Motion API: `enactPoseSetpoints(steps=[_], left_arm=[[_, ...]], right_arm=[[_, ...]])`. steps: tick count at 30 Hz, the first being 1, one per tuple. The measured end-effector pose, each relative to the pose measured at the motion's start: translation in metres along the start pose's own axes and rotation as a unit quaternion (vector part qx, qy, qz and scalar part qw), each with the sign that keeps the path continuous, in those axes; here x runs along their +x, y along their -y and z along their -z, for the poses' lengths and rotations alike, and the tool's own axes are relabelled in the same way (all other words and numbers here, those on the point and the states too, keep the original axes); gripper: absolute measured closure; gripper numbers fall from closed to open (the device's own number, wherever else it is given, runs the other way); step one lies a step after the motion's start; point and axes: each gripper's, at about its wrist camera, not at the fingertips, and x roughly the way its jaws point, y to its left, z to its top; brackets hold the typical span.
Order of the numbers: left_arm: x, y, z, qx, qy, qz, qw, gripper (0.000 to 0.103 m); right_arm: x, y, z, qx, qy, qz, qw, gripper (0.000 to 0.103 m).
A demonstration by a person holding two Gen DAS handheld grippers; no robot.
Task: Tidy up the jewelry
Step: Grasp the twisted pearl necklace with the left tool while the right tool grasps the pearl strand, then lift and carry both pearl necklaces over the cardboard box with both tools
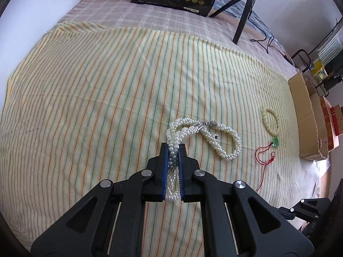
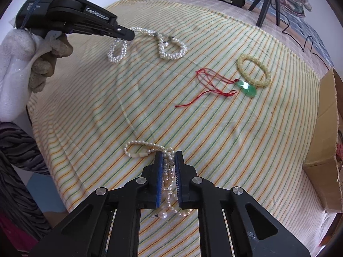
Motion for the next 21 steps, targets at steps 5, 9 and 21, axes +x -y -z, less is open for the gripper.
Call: enactPoseSetpoints(steps=[5,9,21], left_arm=[[-0.023,-0.003,-0.011,-0.018,0.025,0.028,0.9991,0.097],[-0.038,0.005,-0.016,-0.015,0.042,0.044,0.9980,0.097],[-0.089,0.031,-0.026,0.000,0.095,0.090,0.9913,0.097]], right_arm=[[-0.020,0.006,-0.003,0.017,0.029,-0.005,0.999,0.096],[-0.033,-0.001,-0.012,0.025,0.049,-0.005,0.998,0.096],[-0.076,0.010,-0.021,0.038,0.112,-0.003,0.993,0.097]])
